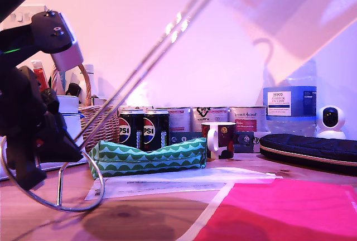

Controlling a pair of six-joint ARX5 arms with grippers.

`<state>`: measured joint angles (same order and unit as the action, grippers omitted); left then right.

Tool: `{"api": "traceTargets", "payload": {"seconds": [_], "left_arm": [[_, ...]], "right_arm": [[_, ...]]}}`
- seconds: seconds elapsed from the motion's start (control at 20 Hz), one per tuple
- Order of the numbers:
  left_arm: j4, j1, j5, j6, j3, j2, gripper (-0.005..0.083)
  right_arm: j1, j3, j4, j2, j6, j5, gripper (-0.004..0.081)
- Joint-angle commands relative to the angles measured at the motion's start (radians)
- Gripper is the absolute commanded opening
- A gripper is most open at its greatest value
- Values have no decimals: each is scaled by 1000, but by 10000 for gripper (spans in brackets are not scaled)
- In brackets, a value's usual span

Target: Insert the paper towel roll into the metallic stand.

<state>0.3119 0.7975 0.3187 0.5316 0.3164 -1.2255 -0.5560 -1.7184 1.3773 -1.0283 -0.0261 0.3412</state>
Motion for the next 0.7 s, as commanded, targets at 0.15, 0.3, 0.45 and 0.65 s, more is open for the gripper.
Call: {"api": "traceTargets", "payload": {"seconds": [0.15,0.3,0.45,0.65], "left_arm": [[66,17,32,20,10,8,-19],[81,17,32,25,10,8,-19],[119,17,31,26,10,8,-19],[209,17,28,26,10,10,-19]], "right_arm": [[0,-15,-19,-32,2,24,-12],[-5,-15,-18,-48,5,58,-12],[-13,-15,-18,-56,11,78,-12],[-14,-15,-18,-77,11,133,-12]]}}
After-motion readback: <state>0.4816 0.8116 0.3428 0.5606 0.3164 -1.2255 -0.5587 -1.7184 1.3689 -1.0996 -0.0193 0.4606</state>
